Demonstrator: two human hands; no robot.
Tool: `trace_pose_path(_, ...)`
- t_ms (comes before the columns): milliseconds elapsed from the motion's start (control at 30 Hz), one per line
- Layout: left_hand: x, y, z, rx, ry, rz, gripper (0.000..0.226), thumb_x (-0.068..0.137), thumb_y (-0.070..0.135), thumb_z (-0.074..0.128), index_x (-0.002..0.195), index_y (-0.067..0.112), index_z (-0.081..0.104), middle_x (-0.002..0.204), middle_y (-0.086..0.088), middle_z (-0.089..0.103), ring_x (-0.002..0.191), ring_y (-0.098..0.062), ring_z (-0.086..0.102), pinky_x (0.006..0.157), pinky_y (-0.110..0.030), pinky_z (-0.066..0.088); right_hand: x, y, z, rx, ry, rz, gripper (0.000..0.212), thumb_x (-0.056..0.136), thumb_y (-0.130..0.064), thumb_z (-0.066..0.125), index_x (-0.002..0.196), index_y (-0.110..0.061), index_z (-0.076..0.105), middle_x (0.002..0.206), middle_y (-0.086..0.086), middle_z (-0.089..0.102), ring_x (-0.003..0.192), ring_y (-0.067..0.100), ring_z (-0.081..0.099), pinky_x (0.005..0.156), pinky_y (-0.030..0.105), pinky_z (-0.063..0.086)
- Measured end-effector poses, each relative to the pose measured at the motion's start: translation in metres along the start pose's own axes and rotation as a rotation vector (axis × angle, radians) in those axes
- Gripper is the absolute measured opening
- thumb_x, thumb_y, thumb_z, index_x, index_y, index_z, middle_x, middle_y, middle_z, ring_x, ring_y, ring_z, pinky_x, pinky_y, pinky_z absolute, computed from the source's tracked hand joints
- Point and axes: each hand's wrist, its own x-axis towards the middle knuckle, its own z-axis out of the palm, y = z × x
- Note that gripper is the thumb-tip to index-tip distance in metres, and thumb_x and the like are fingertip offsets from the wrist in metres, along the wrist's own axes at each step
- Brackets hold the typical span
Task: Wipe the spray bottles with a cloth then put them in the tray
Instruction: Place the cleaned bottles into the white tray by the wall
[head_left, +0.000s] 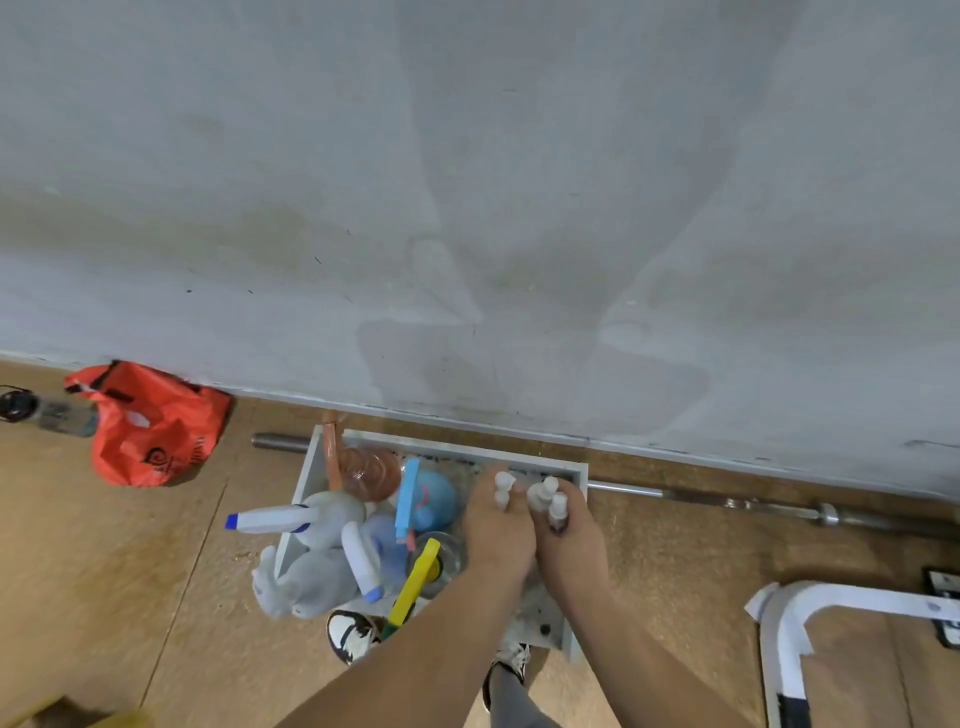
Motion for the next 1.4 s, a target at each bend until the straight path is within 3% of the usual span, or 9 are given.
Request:
trace_pose_path(267,0.014,-0.009,0.007,0.012,-0.101,0.049,0.047,0.109,0.022,0.049,0.155,0.026,0.041,0.141,0.008,0.050,0.138,-0.017,0.050,0.104,-0.014,0.044,0.021,0.003,-0.004,-0.052,-0.096,0.024,0.025,0.099,-0.019,0.064,0.117,-0.036,0.058,0.094,-0.011,0.071,0.081,0.005,0.067,0.054,0.009,0.046)
trace_pose_path(333,0.016,-0.016,0.006,0.027,-0.089,0.059,0.053,0.106,0.023,0.052,0.157,0.021,0.040,0.154,0.001,0.047,0.145,-0.020,0.045,0.115,-0.031,0.044,0.022,0.006,-0.005,-0.099,-0.127,0.011,0.027,0.100,-0.018,0.060,0.120,-0.036,0.057,0.094,-0.013,0.068,0.080,0.001,0.065,0.055,0.006,0.045)
trace_pose_path(467,0.014,-0.016,0.002,0.003,-0.066,-0.011,0.032,0.105,0.018,0.056,0.137,0.023,0.055,0.128,-0.002,0.064,0.126,-0.021,0.061,0.081,-0.011,0.051,0.018,0.003,-0.007,-0.137,-0.156,-0.012,0.042,0.103,-0.020,0.056,0.143,-0.032,0.054,0.113,-0.011,0.067,0.088,-0.007,0.058,0.064,0.000,0.041)
trace_pose_path(633,0.002,-0.008,-0.003,-0.059,-0.112,-0.023,0.040,0.104,0.016,0.057,0.140,0.031,0.048,0.124,0.006,0.058,0.117,-0.014,0.059,0.081,-0.015,0.046,0.003,-0.003,-0.013,-0.120,-0.129,-0.035,0.037,0.104,-0.021,0.058,0.133,-0.043,0.052,0.104,-0.022,0.058,0.086,-0.011,0.052,0.066,-0.002,0.039)
trace_pose_path(800,-0.006,-0.014,-0.001,0.057,-0.114,-0.021,0.046,0.100,0.013,0.060,0.144,0.019,0.048,0.131,-0.006,0.063,0.123,-0.023,0.063,0.086,-0.017,0.055,-0.010,-0.009,-0.020,-0.169,-0.142,-0.032,0.053,0.103,-0.017,0.060,0.153,-0.026,0.046,0.130,-0.009,0.057,0.123,0.010,0.054,0.093,0.011,0.037)
trace_pose_path(933,-0.015,-0.016,-0.008,0.041,-0.079,-0.034,0.058,0.094,0.012,0.065,0.147,0.022,0.045,0.131,-0.005,0.062,0.122,-0.023,0.062,0.098,-0.032,0.054,-0.017,-0.016,-0.023,-0.187,-0.147,-0.052,0.048,0.101,-0.008,0.060,0.147,-0.020,0.052,0.115,-0.011,0.056,0.102,0.003,0.048,0.072,0.002,0.037)
trace_pose_path(1100,-0.028,0.005,-0.019,0.100,-0.070,-0.017,0.037,0.095,0.016,0.058,0.131,0.012,0.052,0.113,-0.008,0.064,0.105,-0.023,0.066,0.072,-0.018,0.048,-0.021,-0.021,-0.024,-0.224,-0.100,-0.051,0.029,0.101,-0.014,0.059,0.129,-0.020,0.059,0.094,-0.019,0.054,0.077,-0.007,0.050,0.063,0.008,0.039)
trace_pose_path(1267,-0.047,0.046,-0.044,-0.017,-0.070,0.017,0.038,0.094,0.008,0.058,0.131,0.011,0.053,0.096,0.002,0.061,0.083,-0.014,0.061,0.070,-0.022,0.051,-0.032,-0.059,-0.023,-0.245,-0.044,-0.128,0.049,0.101,-0.024,0.059,0.147,-0.016,0.050,0.147,0.004,0.056,0.136,0.023,0.052,0.111,0.039,0.044)
trace_pose_path(1400,-0.057,0.079,-0.078,-0.098,-0.055,0.091,0.041,0.096,0.012,0.061,0.135,0.023,0.058,0.125,0.006,0.066,0.104,-0.009,0.062,0.092,-0.020,0.049,-0.040,-0.096,-0.011,-0.215,-0.040,-0.241,0.037,0.100,-0.020,0.060,0.137,-0.017,0.060,0.135,-0.002,0.063,0.127,0.016,0.058,0.106,0.031,0.045)
